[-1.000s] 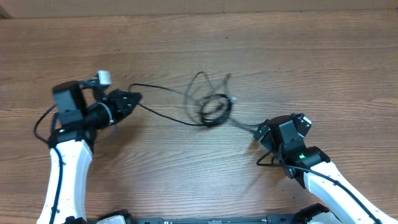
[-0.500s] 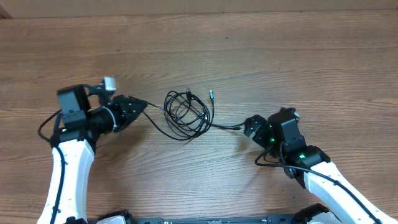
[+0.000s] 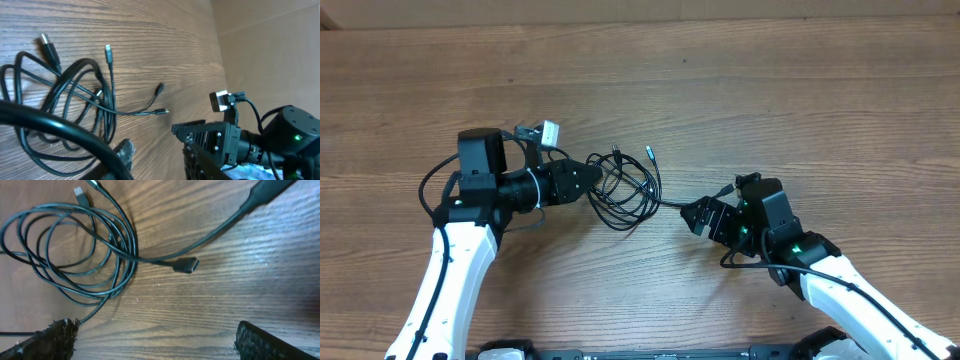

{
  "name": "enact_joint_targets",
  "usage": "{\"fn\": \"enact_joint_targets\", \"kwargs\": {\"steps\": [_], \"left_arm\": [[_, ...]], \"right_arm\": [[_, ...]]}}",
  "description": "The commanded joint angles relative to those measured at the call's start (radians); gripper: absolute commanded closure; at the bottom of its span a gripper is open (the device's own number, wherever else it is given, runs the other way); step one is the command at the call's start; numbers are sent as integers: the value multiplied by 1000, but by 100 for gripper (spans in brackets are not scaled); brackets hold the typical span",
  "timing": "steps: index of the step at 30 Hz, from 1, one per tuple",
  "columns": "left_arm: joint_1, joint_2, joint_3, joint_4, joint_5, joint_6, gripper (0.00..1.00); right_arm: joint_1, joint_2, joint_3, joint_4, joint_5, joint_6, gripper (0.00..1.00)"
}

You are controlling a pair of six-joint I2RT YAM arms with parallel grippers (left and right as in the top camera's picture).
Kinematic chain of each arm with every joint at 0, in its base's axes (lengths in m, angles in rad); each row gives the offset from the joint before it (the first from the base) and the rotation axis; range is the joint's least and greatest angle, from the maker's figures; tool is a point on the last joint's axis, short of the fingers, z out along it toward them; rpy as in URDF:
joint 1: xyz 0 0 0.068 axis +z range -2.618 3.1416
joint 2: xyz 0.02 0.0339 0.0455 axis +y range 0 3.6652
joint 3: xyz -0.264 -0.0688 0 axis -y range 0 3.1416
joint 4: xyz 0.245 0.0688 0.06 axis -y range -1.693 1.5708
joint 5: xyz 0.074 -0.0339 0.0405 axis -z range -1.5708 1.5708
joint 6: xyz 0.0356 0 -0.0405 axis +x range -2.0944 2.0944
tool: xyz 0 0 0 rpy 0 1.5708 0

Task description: Untangle cables

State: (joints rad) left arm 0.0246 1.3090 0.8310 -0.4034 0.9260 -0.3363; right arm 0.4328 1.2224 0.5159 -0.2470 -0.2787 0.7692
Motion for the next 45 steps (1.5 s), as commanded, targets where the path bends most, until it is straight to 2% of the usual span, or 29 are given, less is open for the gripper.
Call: {"fn": "enact_joint_targets", "kwargs": {"steps": [1, 2, 5, 7, 11, 14, 19, 23, 27, 31, 36, 45], "left_arm": [[-7, -22, 17, 4, -50, 6, 89], [-7, -22, 17, 4, -51, 6, 96], [-7, -22, 17, 11, -39, 6, 96], [-6, -22, 17, 46, 24, -1, 96], [2, -22, 17, 232, 249, -97, 96], [2, -22, 17, 440, 393, -233, 96], [1, -23, 17, 576, 518, -293, 96], [1, -23, 17, 586, 538, -306, 96], [1, -23, 17, 617, 537, -356, 96], [-4, -23, 17, 698, 524, -453, 96], [-43, -23, 17, 916, 536, -657, 96], [-140, -23, 17, 1226, 544, -879, 96]], "right_arm": [[6, 44, 2, 6, -58, -15, 0], [6, 55, 2, 7, -70, -15, 0], [6, 82, 2, 18, -125, -16, 0], [6, 97, 2, 36, -172, -16, 0], [6, 112, 2, 113, -298, -24, 0], [6, 112, 2, 244, -444, -125, 0], [6, 111, 2, 442, -515, -223, 0], [6, 111, 2, 571, -477, -225, 0], [22, 113, 2, 572, -390, -225, 0], [107, 113, 2, 573, -242, -227, 0], [232, 113, 3, 583, 71, -227, 0], [235, 113, 3, 699, 101, -163, 0]]}}
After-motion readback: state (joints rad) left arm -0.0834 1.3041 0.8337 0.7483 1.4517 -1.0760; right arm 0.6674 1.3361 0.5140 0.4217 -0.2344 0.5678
